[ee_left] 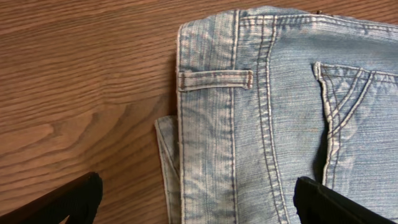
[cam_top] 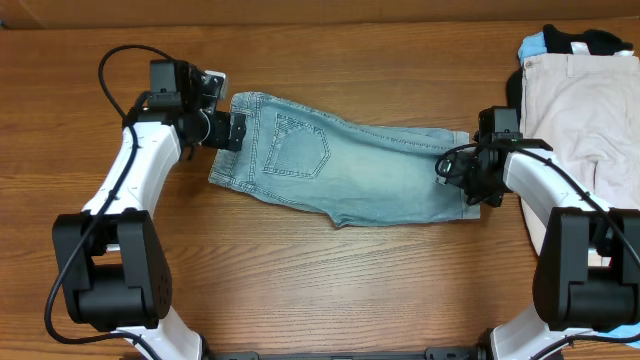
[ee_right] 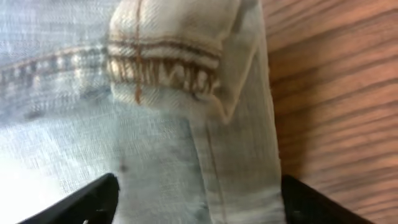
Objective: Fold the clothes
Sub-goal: 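Press and adjust the folded shorts edges with both grippers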
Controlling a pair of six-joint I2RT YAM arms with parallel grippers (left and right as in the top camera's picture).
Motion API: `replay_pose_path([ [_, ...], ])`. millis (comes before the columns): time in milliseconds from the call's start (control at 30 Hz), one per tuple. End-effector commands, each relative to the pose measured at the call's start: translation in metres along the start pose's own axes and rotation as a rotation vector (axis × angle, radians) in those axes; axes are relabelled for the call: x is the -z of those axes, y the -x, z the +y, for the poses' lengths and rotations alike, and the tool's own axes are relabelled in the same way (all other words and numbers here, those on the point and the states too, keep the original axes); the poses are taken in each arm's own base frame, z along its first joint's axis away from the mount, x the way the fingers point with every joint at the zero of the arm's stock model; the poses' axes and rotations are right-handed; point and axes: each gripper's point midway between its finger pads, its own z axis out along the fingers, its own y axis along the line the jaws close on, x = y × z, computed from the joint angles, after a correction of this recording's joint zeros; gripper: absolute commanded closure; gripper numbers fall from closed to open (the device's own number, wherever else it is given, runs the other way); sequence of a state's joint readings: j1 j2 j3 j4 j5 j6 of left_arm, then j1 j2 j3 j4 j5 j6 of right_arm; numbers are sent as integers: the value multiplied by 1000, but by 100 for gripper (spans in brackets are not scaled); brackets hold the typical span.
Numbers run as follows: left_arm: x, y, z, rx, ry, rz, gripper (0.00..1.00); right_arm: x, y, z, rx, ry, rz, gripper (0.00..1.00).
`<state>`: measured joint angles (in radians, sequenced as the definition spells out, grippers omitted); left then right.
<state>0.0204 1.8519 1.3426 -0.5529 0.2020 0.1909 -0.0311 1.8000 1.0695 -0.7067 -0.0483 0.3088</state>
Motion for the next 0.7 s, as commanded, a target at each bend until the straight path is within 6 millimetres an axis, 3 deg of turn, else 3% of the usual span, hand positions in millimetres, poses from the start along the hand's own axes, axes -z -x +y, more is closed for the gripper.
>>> replay_pose_path([
  [0, 1, 6, 2, -6, 5, -9, 1, 32, 28, 15, 11, 43, -91, 31],
  [33, 1, 5, 2, -3, 4, -4, 2, 40, 31, 17, 8, 48, -104, 41],
  [133, 1, 1, 1, 0, 1, 14, 9, 55, 38, 19, 3, 58, -131, 59],
  [433, 1, -10, 0, 9, 0, 57, 12, 47, 45, 3, -31, 37, -130, 61],
  [567, 1, -10, 0, 9, 0, 57, 21, 34, 46, 9, 24, 65, -111, 83],
  [667, 1, -11, 0, 33, 0, 60, 25, 18, 39, 13, 52, 92, -58, 94],
])
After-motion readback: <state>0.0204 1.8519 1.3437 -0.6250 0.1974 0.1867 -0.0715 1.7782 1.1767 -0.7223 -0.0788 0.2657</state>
